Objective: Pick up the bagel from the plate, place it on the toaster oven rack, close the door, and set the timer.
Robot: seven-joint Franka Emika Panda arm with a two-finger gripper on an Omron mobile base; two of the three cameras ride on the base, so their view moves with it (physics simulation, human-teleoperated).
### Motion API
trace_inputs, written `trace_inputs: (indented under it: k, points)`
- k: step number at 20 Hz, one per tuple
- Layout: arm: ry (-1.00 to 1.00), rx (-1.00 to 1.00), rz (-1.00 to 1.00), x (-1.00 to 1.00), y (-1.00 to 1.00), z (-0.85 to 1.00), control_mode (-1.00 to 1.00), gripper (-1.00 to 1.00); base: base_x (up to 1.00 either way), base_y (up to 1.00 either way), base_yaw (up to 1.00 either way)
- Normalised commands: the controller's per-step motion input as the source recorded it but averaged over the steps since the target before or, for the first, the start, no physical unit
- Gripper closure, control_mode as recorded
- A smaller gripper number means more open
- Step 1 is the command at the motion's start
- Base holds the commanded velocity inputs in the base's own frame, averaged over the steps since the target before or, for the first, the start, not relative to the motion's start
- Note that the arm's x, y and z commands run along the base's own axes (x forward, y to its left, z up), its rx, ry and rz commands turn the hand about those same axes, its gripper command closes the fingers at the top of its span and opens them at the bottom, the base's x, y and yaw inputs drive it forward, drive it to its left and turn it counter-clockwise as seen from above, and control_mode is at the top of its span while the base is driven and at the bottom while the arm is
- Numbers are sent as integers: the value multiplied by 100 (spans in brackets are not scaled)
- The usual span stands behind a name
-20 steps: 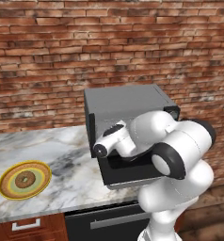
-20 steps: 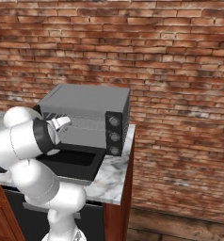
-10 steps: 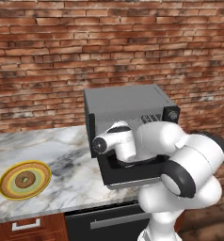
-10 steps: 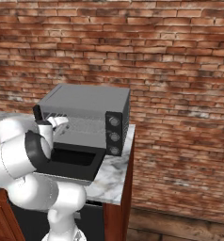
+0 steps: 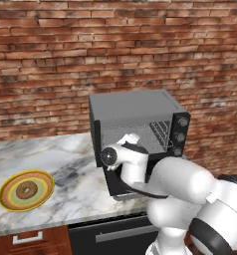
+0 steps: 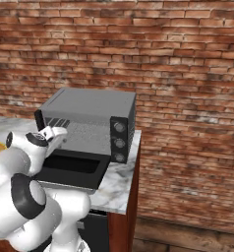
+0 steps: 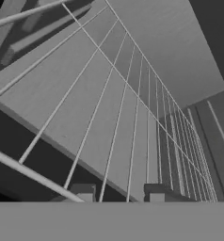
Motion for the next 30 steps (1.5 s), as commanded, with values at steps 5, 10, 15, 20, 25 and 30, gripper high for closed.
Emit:
trace_inputs:
  k: [5, 10, 15, 20, 25, 30]
  points:
    - [11, 0, 0, -85, 7, -33, -100, 100, 0, 0, 0]
    - [10, 0, 0, -86, 9, -36, -100, 100, 0, 0, 0]
    - [8, 0, 0, -44, 18, -9, -100, -100, 0, 0, 0]
    - [-2, 1, 0, -40, 38, 51, -100, -100, 0, 0, 0]
    - [-6, 0, 0, -54, 73, 87, -100, -100, 0, 0, 0]
    - [5, 1, 0, -44, 85, 68, -100, -100, 0, 0, 0]
